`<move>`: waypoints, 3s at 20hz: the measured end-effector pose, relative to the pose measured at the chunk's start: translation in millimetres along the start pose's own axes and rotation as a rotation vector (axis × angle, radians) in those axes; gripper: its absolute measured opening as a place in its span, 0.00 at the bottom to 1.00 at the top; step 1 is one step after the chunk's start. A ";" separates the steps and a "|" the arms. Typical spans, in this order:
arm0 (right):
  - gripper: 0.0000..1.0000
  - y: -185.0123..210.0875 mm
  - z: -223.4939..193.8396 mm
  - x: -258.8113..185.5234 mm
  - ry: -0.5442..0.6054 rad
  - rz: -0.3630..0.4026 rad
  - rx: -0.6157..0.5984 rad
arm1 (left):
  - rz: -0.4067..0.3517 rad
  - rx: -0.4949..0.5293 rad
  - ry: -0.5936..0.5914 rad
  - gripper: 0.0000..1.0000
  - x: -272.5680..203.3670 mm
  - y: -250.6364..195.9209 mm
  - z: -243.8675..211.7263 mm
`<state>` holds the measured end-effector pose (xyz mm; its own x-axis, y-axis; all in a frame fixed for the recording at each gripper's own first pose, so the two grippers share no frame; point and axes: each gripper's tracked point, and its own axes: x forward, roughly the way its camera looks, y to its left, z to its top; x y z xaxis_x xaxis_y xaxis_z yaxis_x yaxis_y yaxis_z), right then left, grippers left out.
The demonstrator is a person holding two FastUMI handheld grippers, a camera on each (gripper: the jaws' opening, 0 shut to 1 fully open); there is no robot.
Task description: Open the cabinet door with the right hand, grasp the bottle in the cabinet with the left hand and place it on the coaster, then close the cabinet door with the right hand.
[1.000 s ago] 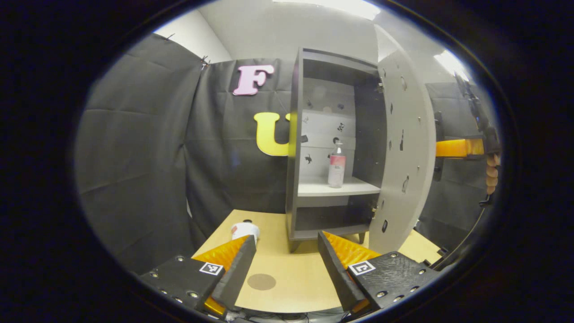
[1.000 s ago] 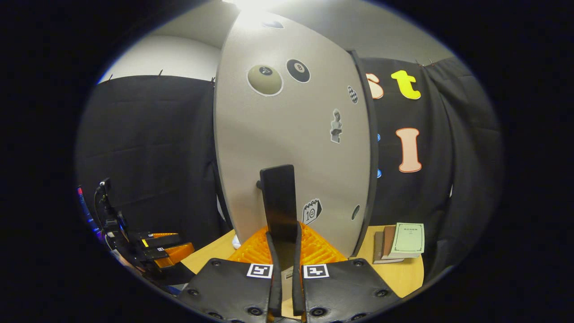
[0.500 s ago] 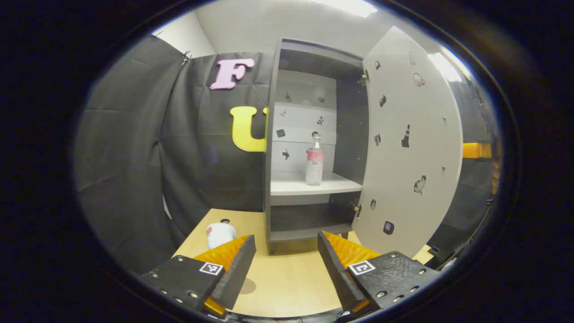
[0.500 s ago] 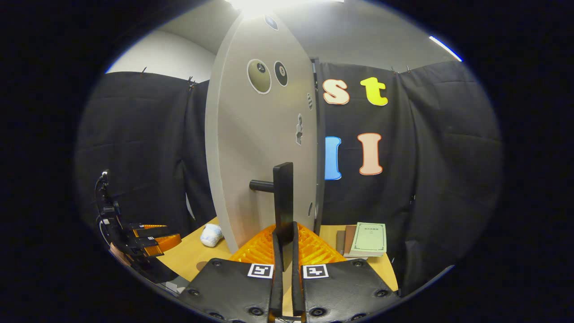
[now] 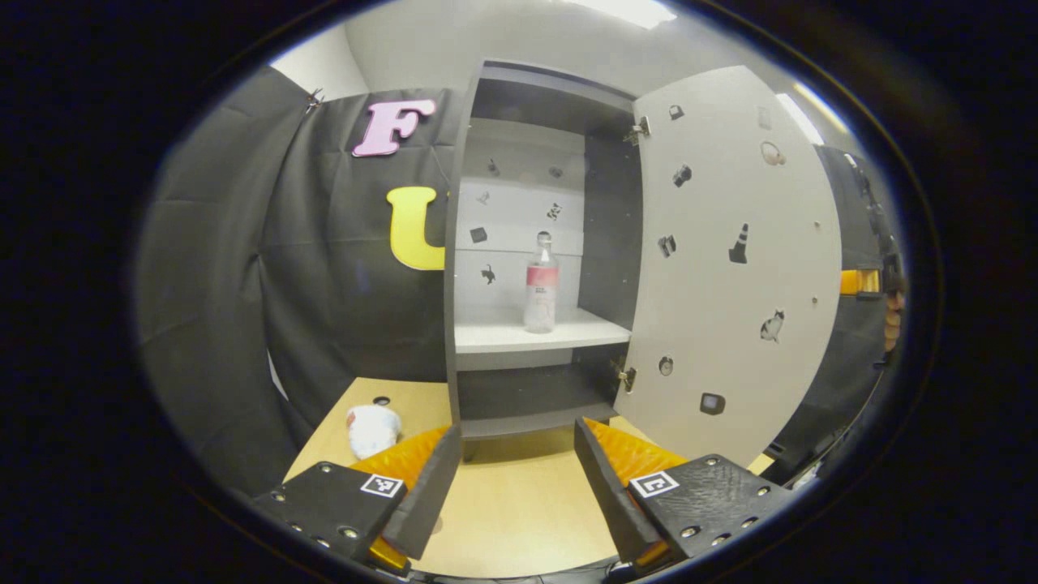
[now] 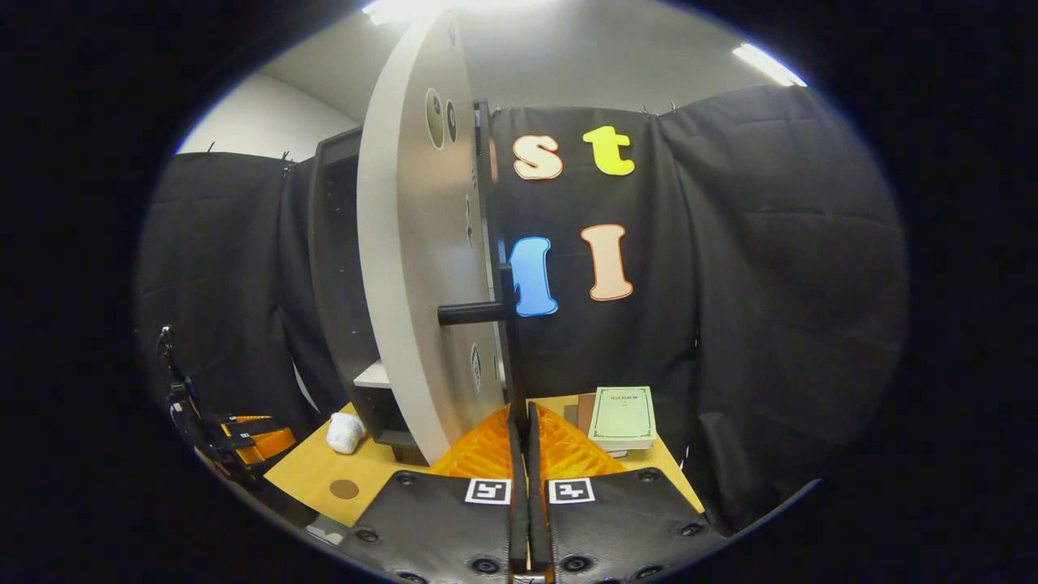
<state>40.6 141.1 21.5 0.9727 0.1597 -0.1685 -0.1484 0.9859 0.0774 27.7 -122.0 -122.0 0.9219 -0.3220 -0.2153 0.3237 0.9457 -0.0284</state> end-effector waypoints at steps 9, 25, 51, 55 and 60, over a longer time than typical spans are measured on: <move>0.09 -31.0 -7.2 -33.6 0.031 -0.075 0.051 | -0.048 0.006 -0.002 0.84 23.9 3.0 15.3; 0.24 -109.0 51.1 21.6 -0.031 -0.281 0.023 | -0.036 0.040 -0.163 0.85 109.2 19.2 116.8; 0.98 -244.3 -15.6 95.2 0.005 -0.587 0.130 | -0.147 0.106 -0.108 0.84 357.6 -39.3 142.3; 0.98 -236.3 -27.3 106.3 0.035 -0.569 0.160 | -0.150 0.099 -0.108 0.87 369.6 -45.5 141.7; 0.98 -234.7 -33.6 115.1 0.053 -0.530 0.147 | -0.142 0.133 -0.122 0.79 375.7 -44.5 146.3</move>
<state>181.4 -70.2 -49.1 0.8966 -0.3505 -0.2706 0.3893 0.9151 0.1047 390.8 -291.4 -58.8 0.8812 -0.4624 -0.0982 0.4701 0.8789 0.0808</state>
